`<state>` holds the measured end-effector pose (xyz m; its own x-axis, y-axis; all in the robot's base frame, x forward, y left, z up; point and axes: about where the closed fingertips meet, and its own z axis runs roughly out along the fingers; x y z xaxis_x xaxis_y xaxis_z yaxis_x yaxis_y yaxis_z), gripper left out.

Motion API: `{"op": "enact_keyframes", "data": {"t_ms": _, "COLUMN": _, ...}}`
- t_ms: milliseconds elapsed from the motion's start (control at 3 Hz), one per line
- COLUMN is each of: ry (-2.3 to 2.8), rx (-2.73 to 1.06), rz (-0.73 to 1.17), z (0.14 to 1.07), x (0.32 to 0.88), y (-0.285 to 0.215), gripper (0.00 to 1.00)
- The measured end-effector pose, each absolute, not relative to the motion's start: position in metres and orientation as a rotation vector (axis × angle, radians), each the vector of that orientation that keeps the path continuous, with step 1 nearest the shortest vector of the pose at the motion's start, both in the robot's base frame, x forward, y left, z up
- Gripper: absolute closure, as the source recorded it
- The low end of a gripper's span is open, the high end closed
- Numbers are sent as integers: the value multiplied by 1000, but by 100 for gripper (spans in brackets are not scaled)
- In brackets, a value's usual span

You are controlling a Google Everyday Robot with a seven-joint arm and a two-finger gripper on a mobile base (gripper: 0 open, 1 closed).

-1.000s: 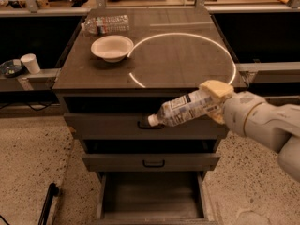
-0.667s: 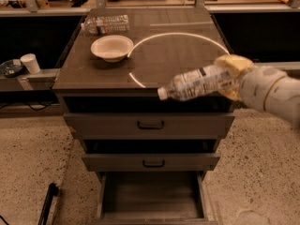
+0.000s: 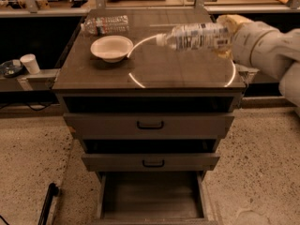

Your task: Pick blue plastic bottle from bottom drawer and place on counter

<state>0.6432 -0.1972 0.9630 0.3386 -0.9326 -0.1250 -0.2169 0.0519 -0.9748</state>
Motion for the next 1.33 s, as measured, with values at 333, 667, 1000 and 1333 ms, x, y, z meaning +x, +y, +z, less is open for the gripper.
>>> {"op": "enact_keyframes", "data": {"t_ms": 333, "ry": 1266, "rx": -1372, "rz": -871, "z": 959, "x": 697, "y": -223, "gripper": 100}}
{"op": "enact_keyframes", "data": {"t_ms": 667, "ry": 1369, "rx": -1386, "rz": -1005, "z": 941, "x": 733, "y": -249, "gripper": 100}}
{"op": "enact_keyframes", "data": {"t_ms": 1000, "ry": 1432, "rx": -1408, "rz": -1100, "z": 924, "x": 754, "y": -265, "gripper": 100}}
{"op": "enact_keyframes", "data": {"t_ms": 1333, "ry": 1452, "rx": -1409, "rz": -1127, "z": 921, "x": 756, "y": -271, "gripper": 84}}
